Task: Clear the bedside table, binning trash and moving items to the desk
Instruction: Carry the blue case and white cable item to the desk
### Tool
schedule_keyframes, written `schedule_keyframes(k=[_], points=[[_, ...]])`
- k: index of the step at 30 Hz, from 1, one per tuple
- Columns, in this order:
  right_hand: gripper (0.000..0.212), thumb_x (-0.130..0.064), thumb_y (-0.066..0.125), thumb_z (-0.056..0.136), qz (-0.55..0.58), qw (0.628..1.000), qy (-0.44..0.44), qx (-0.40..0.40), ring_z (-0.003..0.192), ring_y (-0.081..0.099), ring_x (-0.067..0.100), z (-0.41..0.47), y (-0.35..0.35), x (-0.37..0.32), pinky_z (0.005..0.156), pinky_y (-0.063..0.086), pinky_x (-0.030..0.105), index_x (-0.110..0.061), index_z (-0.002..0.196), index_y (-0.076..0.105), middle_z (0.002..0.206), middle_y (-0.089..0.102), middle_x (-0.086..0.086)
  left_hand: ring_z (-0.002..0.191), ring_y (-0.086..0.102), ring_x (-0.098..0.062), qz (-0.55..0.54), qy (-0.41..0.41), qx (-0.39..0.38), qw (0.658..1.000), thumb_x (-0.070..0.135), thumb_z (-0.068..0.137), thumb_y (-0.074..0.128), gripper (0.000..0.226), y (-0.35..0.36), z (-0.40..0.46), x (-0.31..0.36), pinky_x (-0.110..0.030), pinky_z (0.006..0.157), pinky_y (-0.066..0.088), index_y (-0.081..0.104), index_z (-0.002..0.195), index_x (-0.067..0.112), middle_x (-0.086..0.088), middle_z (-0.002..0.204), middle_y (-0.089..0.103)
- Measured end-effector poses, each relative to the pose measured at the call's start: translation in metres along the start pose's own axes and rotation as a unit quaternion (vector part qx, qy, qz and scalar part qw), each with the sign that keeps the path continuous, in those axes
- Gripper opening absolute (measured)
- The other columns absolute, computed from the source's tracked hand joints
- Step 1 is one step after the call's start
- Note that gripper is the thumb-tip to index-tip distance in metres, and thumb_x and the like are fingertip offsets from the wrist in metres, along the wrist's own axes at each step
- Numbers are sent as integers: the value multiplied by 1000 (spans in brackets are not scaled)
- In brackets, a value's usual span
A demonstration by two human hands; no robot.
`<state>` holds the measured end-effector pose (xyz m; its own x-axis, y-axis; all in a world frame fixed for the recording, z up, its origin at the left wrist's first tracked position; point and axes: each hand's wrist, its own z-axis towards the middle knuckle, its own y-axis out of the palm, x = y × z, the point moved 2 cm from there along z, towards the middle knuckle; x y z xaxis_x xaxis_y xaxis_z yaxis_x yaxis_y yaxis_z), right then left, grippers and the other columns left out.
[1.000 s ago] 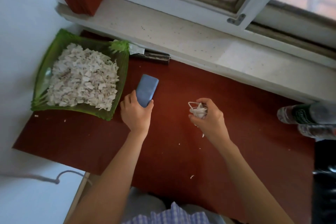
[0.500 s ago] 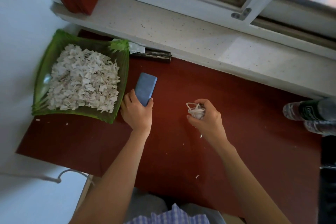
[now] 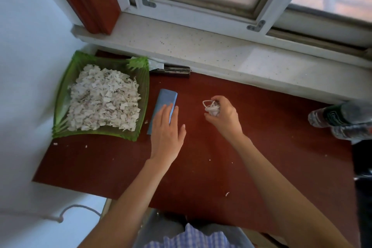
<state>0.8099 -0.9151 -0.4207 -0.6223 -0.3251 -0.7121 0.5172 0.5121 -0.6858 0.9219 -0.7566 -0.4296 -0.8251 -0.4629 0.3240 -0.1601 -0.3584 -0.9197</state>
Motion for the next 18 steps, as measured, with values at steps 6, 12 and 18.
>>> schedule_keyframes(k=[6, 12, 18], points=[[54, -13, 75, 73, -101, 990, -83, -42, 100, 58, 26, 47, 29, -16, 78, 43, 29, -8, 121, 52, 118, 56, 10, 125, 46, -33, 41, 24, 7, 999, 26, 93, 47, 42, -22, 1, -20, -46, 103, 40, 52, 126, 2, -17, 129, 54], [60, -8, 75, 71, -203, 963, -155, -91, 109, 52, 36, 72, 60, -25, 93, 47, 42, -5, 126, 52, 124, 54, 15, 121, 50, -32, 68, 36, 12, 997, 25, 93, 49, 40, -34, 6, -43, -46, 101, 40, 54, 124, 0, -17, 124, 58], [66, -19, 77, 74, -230, 956, -144, -109, 115, 49, 35, 75, 63, -25, 96, 45, 43, -8, 132, 46, 130, 50, 13, 122, 49, -32, 67, 19, 20, 997, 25, 93, 51, 40, -38, 13, -54, -46, 102, 40, 53, 125, 1, -16, 125, 57]])
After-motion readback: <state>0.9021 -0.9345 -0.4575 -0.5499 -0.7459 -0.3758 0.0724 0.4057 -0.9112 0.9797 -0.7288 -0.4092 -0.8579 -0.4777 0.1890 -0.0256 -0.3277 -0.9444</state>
